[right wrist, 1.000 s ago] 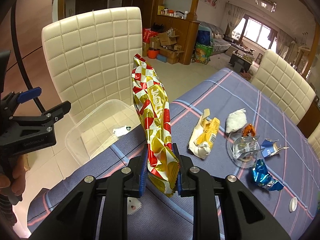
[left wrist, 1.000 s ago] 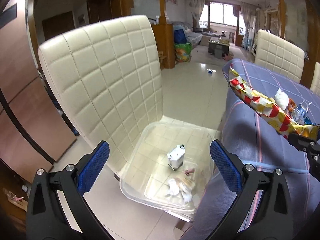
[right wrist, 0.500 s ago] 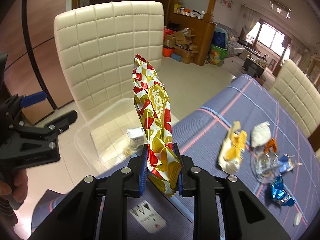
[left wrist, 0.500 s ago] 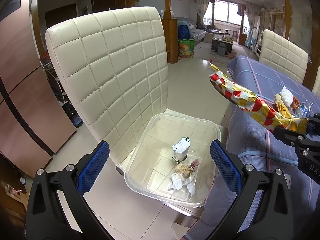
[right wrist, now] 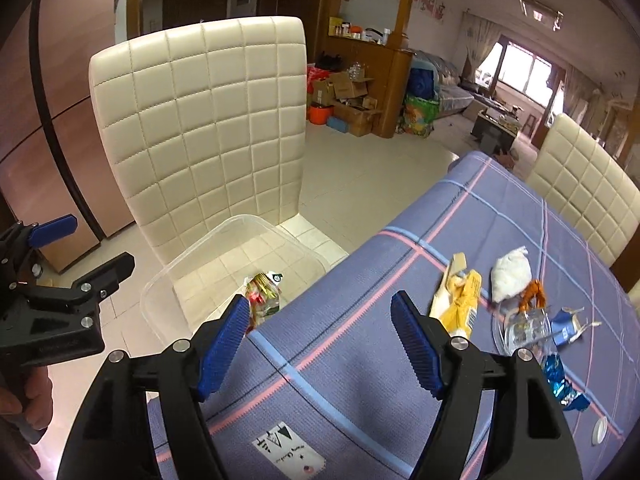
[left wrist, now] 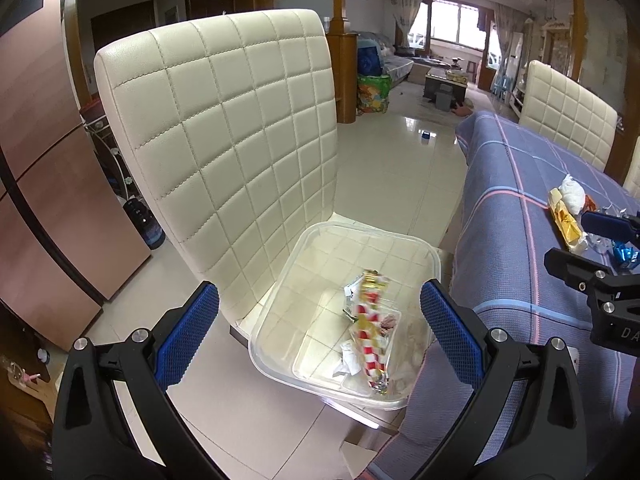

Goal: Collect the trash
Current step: 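Move both open tools back over the table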

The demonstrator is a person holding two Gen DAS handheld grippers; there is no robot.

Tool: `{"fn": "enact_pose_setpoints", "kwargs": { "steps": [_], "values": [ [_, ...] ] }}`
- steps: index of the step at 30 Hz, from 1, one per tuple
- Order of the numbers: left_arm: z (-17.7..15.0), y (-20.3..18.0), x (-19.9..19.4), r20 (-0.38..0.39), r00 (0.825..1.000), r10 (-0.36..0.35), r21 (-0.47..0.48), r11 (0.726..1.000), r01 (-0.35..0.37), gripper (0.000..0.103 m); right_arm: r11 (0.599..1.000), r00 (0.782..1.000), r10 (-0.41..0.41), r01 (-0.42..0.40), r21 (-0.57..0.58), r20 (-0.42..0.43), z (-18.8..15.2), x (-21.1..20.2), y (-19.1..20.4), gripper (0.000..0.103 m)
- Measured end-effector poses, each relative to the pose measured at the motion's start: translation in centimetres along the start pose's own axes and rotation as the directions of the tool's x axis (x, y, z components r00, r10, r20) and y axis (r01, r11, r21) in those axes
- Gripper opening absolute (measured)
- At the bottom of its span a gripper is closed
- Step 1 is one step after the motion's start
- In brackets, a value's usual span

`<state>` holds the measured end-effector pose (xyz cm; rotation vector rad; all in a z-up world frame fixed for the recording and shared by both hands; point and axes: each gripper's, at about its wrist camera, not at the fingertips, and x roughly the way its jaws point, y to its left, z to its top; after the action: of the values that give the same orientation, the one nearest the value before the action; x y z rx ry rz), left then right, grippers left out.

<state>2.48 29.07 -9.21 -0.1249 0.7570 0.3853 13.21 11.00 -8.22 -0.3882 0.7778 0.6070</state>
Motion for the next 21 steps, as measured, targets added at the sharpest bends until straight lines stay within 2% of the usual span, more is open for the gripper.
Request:
{"fn": "enact_pose_setpoints", "kwargs": {
  "steps": [4,8,14,21],
  "values": [
    [0.1,-0.6,-0.4,-0.009,1.0,-0.012,0.011,1.0,0.012,0.099,1.0,1.0,-0.004,0.004,0.006,-0.024,-0.5,-0.4,-0.1,0.071],
    [0.3,-1.3,-1.4,-0.003,0.999,-0.037,0.013,0.999,0.037,0.099,0.998,1.0,0.002,0.0,0.065,-0.027,-1.2,-1.7,-1.7,0.071],
    [0.3,-4.7,-2.7,-0.014,0.996,-0.092,0.063,0.994,0.093,0.099,0.984,0.999,-0.039,0.042,0.174,-0.022,-3.7,-4.1,-6.0,0.071],
    [0.6,-10.6,-3.3,-0.027,0.985,-0.171,0.162,0.971,0.174,0.099,0.935,0.995,-0.077,0.093,0.342,-0.059,-7.4,-6.0,-12.7,0.072]
  ]
}}
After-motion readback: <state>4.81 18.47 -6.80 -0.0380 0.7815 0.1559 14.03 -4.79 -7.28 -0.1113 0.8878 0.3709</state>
